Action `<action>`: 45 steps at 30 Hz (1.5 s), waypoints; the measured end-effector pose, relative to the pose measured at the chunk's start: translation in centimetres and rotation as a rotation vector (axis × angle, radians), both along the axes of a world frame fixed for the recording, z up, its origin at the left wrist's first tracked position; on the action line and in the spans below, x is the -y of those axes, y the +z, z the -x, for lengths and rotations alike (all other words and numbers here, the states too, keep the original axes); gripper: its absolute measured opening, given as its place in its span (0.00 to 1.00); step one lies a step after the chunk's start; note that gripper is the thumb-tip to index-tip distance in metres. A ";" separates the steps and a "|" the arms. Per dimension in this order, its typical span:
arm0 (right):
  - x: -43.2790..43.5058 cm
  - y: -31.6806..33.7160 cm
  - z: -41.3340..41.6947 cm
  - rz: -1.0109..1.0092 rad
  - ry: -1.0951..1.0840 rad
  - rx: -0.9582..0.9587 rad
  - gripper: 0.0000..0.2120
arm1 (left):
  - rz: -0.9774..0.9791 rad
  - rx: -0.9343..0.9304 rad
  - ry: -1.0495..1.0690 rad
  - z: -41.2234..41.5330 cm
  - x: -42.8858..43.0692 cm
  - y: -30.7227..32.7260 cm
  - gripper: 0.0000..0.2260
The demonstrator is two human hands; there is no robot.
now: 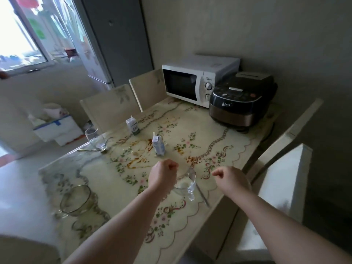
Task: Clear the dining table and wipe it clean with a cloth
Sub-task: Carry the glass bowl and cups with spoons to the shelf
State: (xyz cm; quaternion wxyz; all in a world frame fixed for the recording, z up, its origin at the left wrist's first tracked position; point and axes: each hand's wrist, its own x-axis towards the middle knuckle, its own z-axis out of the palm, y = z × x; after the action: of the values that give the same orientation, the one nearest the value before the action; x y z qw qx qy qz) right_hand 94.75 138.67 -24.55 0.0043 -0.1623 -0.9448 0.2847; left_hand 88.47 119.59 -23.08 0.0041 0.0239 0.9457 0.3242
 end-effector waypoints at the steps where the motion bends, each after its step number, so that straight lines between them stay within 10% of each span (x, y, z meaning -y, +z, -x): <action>1: 0.5 -0.8 0.2 -0.002 -0.017 0.025 0.10 | -0.002 0.015 0.023 0.5 1.0 -0.8 0.09; 14: 2.3 -7.4 2.1 -0.079 -0.073 0.302 0.11 | -0.359 0.210 0.358 0.6 5.4 -7.5 0.09; 45: 1.4 -11.1 5.3 -0.007 -0.014 0.567 0.13 | -0.296 0.316 0.571 -1.4 2.5 -8.6 0.09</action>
State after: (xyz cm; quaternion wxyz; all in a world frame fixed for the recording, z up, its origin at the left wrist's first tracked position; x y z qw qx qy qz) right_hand 89.44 137.23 -35.65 -0.2575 -0.2417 -0.9082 0.2249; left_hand 89.90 117.08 -31.66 0.0561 -0.2917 0.8446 0.4455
